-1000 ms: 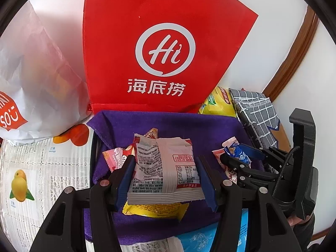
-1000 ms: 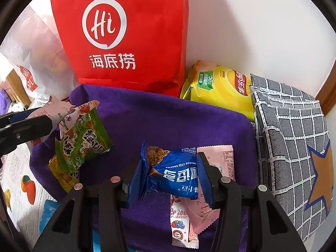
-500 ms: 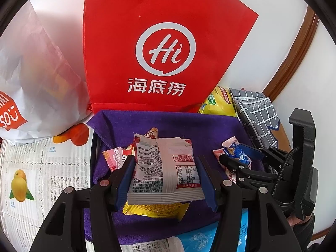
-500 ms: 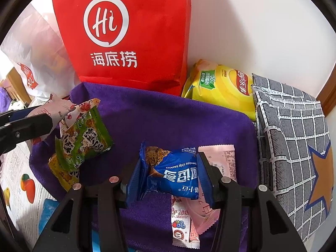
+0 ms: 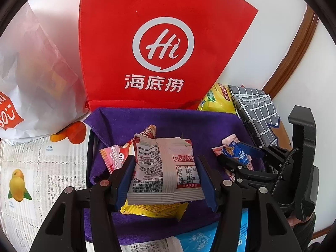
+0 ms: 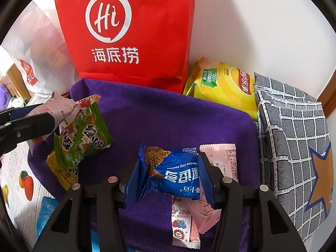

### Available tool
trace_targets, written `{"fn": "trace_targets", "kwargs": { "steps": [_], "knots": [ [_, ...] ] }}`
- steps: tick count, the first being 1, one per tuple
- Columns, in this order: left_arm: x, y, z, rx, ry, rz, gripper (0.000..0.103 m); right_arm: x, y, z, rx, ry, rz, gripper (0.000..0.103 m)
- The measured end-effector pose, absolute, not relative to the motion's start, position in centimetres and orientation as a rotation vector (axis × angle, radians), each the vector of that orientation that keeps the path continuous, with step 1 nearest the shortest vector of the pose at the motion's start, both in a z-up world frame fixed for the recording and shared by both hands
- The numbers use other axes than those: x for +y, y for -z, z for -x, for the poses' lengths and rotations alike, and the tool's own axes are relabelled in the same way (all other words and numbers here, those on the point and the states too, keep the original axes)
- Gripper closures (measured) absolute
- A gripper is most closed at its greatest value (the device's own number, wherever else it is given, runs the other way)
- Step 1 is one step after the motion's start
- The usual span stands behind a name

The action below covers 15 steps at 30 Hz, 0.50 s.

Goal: Organize snacks
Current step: 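Release the blue packet on the towel with the right tool while the left holds the white packet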

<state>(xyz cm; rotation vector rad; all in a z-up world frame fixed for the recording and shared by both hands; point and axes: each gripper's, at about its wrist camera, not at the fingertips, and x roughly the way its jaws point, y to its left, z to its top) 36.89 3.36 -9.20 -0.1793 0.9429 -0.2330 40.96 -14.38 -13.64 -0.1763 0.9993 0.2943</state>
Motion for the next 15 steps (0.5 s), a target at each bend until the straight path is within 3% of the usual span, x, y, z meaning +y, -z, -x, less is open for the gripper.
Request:
{"fn": "trace_targets", "kwargs": {
  "steps": [15],
  "knots": [
    [3.25,9.51,-37.08,0.958,0.235,0.181,0.047,-14.05,13.05,-40.47,0.986,-0.316,0.177,0.046]
  ]
}}
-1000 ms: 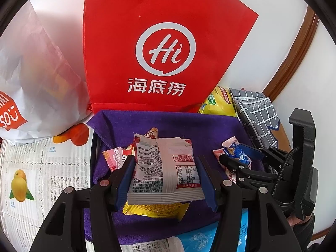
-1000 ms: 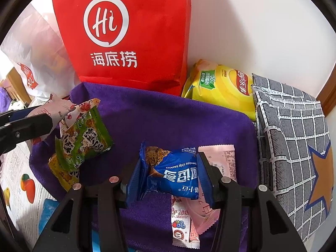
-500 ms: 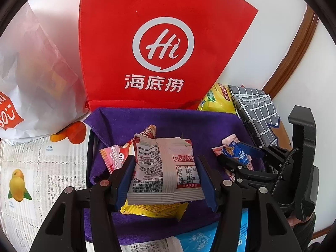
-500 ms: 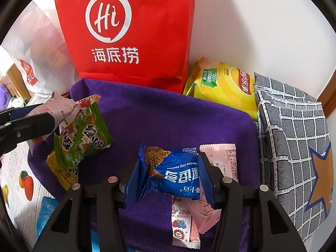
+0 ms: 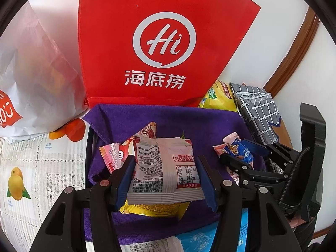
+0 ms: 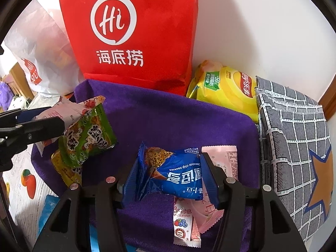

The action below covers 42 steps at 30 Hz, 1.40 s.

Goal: Organize snacks
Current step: 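Release the blue packet on the towel with the right tool while the left holds the white packet, then open the left tool to drop the white packet on the towel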

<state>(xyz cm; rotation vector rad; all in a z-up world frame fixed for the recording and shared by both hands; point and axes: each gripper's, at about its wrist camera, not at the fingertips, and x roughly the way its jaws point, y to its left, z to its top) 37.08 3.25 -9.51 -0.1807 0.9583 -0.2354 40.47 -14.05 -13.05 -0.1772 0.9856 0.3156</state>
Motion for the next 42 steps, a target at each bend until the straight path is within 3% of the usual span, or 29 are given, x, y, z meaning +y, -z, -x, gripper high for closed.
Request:
{"fn": "trace_targets", "kwargs": {
  "steps": [8,30,34,42],
  "knots": [
    [3.1,9.7,-37.2,0.963,0.238,0.179,0.047,-14.5,12.0,-40.2,0.970,-0.310,0.152,0.041],
    [2.1,10.0,-37.6,0.964,0.269,0.200,0.046,-16.5,8.2,-39.3,0.885,-0.237,0.153,0.041],
    [2.1,9.2,-37.2,0.957,0.264,0.209,0.036,-17.5,7.6,-38.6,0.883,-0.211,0.117,0.041],
    [1.7,5.5,-34.7,0.889,0.293,0.206,0.036,-18.1,6.7,-34.4,0.905,-0.182,0.117,0.041]
  ]
}}
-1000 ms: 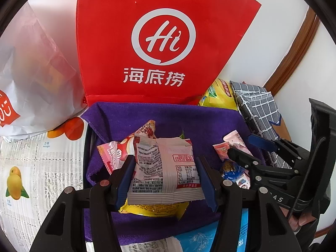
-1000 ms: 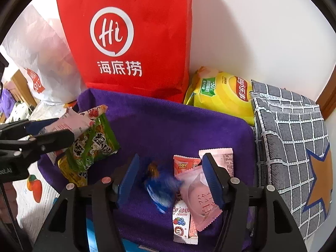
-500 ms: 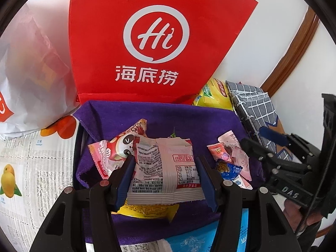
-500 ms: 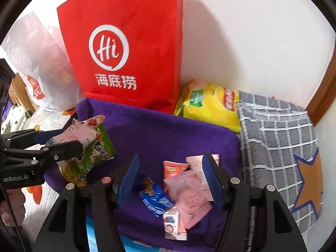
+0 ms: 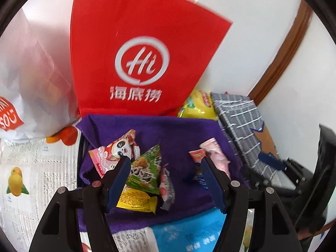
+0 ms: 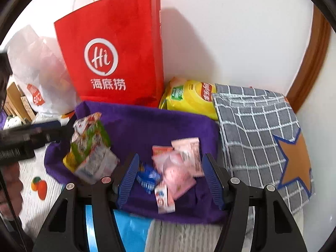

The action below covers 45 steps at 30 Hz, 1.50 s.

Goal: Organize snacks
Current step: 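Open the left tool to drop the white packet on the towel, then move both tools back down to the remaining snack pile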

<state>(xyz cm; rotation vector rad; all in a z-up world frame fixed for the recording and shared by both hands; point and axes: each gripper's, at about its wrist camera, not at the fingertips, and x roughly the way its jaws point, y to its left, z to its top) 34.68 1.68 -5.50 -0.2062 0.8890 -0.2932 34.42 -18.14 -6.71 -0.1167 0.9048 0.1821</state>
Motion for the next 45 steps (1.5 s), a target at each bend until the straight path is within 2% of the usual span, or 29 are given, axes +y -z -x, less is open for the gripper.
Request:
{"fn": "trace_targets", "kwargs": {
  "steps": [8,15,27,31,36,38,40,45],
  "knots": [
    [1.8,0.9,-31.3,0.806,0.301,0.179,0.036,-18.2,5.8,-29.0,0.916,-0.172,0.112,0.041],
    [3.9,0.2,-27.8,0.808,0.253,0.162,0.036,-18.0,5.7,-24.6,0.920,-0.182,0.081,0.041],
    [9.8,2.9,-21.3,0.867,0.134,0.231,0.036,-13.9,8.2,-19.2,0.986,-0.319,0.048,0.040],
    [10.7,4.0,-19.4,0.879,0.125,0.247,0.036,-11.4,9.4,-18.7,1.005,-0.334,0.088,0.036],
    [10.9,5.5,-18.0,0.908,0.124,0.249,0.036,-10.0,11.8,-18.1,1.061,-0.318,0.100,0.036],
    [11.0,6.0,-17.6,0.918,0.127,0.252,0.036,-9.9,12.5,-17.8,1.069,-0.320,0.096,0.030],
    [10.9,6.4,-17.3,0.926,0.131,0.254,0.036,-9.9,13.6,-17.5,1.096,-0.300,0.115,0.029],
    [10.5,7.3,-17.1,0.944,0.140,0.255,0.036,-11.1,13.9,-17.2,1.068,-0.313,0.049,0.028]
  ]
}}
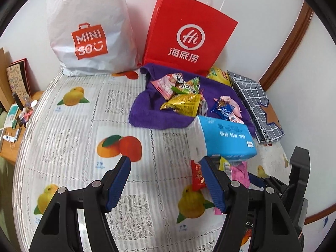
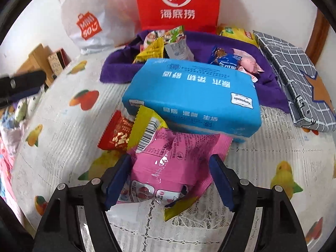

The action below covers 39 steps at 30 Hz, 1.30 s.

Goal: Organize snacks
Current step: 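Move both tools back down to the remaining snack pile, then grasp the pink snack bag with the right tool while the left tool grasps the red packet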

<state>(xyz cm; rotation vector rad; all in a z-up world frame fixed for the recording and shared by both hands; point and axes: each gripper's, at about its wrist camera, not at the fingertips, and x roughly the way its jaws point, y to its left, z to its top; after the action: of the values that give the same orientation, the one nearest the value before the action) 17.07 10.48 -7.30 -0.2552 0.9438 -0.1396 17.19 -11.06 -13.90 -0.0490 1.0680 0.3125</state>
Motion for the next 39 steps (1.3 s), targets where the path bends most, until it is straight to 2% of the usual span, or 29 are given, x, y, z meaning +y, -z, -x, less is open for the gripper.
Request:
{"fn": "trace_targets", "kwargs": {
  "steps": [1,4,7,15,20,23,29,39],
  "knots": [
    [10.3,7.5,-17.1,0.948,0.142,0.256,0.036,-11.2,14.0,-17.3,1.073,-0.322,0.042,0.028],
    [9.7,8.3,-17.3,0.972,0.141,0.247,0.036,-11.4,13.8,-17.1,1.059,-0.346,0.052,0.042],
    [8.7,9.4,-17.8,1.002,0.149,0.239,0.036,-12.4,13.2,-16.6,1.044,-0.349,0.063,0.046],
    [5.4,12.8,-19.7,1.079,0.211,0.213,0.036,-17.6,12.2,-16.2,1.019,-0.276,0.016,0.047],
    [5.2,15.3,-20.2,1.127,0.264,0.310,0.035,-21.0,12.3,-16.2,1.019,-0.215,-0.017,0.047],
    [4.9,15.1,-20.1,1.115,0.279,0.301,0.027,-22.2,12.6,-16.2,1.021,-0.201,-0.036,0.047],
    [4.1,15.1,-20.0,1.104,0.270,0.266,0.020,-23.6,13.4,-16.4,1.030,-0.189,-0.060,0.047],
    [2.0,15.2,-20.4,1.096,0.218,0.200,0.018,-23.9,13.8,-16.3,1.018,-0.204,-0.076,0.046]
  ]
}}
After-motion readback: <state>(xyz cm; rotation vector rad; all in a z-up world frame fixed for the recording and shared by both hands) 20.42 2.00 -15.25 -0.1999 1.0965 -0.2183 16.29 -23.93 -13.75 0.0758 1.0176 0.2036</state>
